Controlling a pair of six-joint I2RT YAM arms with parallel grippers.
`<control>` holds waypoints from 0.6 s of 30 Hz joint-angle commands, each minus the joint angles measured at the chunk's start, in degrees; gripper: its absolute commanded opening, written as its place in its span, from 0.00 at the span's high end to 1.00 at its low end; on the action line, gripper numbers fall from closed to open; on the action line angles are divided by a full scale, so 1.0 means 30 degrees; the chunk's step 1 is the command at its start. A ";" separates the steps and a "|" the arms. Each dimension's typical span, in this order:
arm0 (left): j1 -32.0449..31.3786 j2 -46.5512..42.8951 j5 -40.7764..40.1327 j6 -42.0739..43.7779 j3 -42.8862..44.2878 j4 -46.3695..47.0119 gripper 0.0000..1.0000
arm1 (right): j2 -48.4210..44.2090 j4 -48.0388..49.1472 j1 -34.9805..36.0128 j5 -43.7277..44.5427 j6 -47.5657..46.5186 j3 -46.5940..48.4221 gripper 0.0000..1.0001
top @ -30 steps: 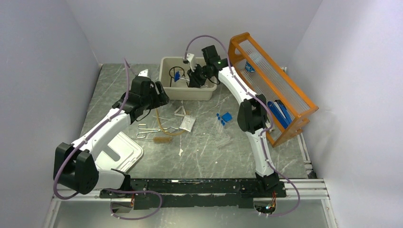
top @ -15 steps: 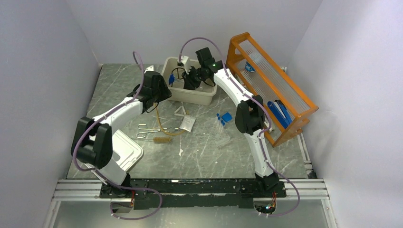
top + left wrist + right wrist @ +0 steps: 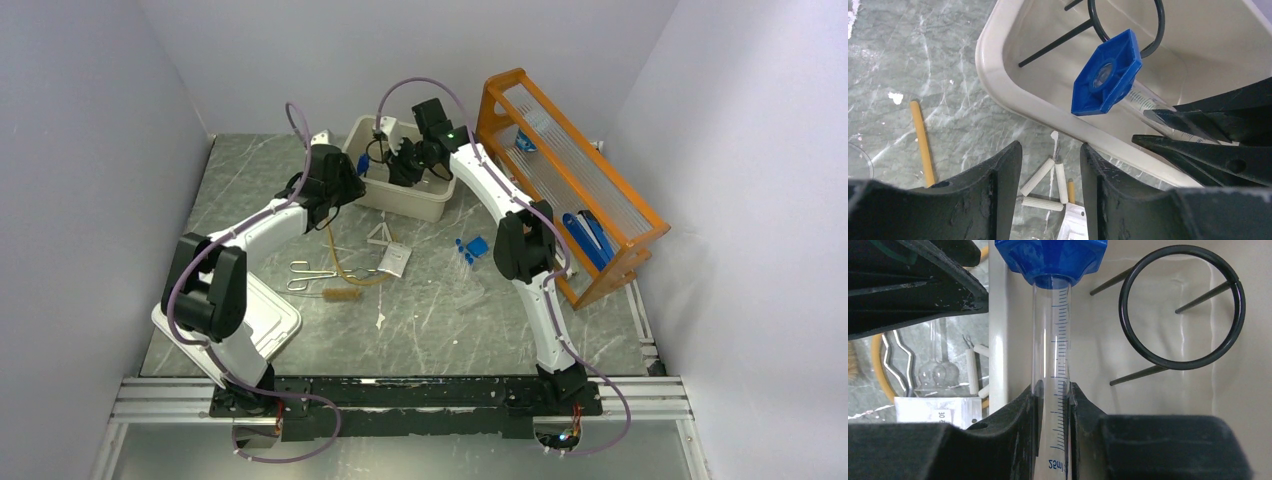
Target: Organize the chemistry lab equipment
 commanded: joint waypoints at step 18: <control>0.0082 -0.3703 -0.0261 0.0498 -0.0041 -0.2269 0.47 | 0.2686 0.0117 -0.0568 0.0922 0.0032 0.0763 0.76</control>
